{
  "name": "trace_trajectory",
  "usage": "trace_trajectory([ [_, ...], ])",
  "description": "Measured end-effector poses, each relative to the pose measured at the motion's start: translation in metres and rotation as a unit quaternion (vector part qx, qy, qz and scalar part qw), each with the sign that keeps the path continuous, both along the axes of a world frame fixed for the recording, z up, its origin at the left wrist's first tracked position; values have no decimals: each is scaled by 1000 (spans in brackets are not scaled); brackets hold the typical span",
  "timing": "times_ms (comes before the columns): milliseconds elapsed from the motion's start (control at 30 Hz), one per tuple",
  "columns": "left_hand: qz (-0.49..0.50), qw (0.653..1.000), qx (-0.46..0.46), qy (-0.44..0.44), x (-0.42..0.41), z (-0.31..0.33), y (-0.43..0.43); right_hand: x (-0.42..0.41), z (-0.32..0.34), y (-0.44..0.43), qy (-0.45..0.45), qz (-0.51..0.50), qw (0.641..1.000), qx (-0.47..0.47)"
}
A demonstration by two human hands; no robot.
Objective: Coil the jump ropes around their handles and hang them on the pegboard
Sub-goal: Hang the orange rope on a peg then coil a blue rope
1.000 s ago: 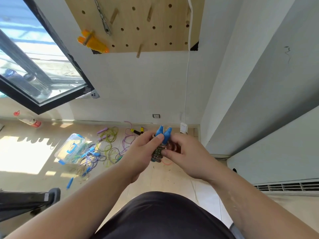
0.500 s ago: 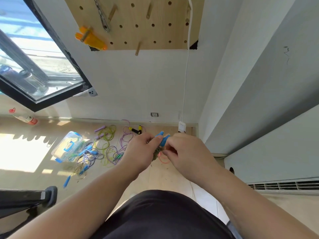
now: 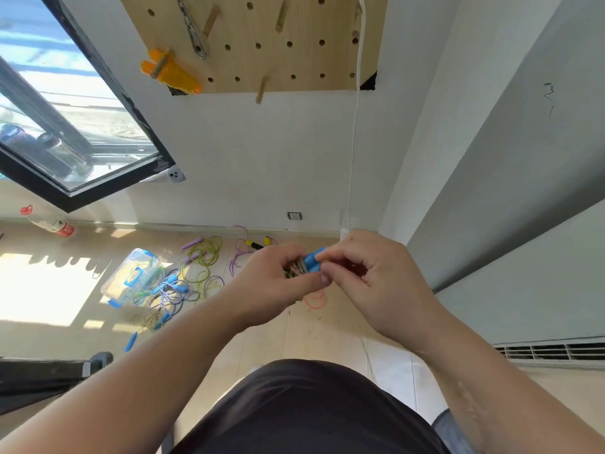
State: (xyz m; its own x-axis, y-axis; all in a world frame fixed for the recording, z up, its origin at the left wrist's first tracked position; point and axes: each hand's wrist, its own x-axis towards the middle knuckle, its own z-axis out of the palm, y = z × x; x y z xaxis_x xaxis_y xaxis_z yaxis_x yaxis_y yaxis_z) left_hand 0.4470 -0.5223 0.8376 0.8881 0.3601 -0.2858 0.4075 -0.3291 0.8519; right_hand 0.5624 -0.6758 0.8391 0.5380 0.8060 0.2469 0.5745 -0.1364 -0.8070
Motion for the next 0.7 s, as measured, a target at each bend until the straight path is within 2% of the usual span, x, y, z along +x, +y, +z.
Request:
trace_trajectory([
  [100,27,998,-48,-28,2,0,-2,1,0,-2,-58,3,998,4],
  [233,39,996,-69,-40,4,3,-2,6,3,-8,-40,-28,999,24],
  [333,14,996,-87,-33,4,7,0,12,4,-11,-16,-12,999,29],
  [533,-120,985,-123,-6,3,21,13,22,13,-20,108,106,987,51],
  [600,-170,978,-121,-6,4,27,15,21,15,-22,193,134,970,63],
  [700,-188,977,-98,-24,3,31,17,15,18,-22,317,142,934,81],
])
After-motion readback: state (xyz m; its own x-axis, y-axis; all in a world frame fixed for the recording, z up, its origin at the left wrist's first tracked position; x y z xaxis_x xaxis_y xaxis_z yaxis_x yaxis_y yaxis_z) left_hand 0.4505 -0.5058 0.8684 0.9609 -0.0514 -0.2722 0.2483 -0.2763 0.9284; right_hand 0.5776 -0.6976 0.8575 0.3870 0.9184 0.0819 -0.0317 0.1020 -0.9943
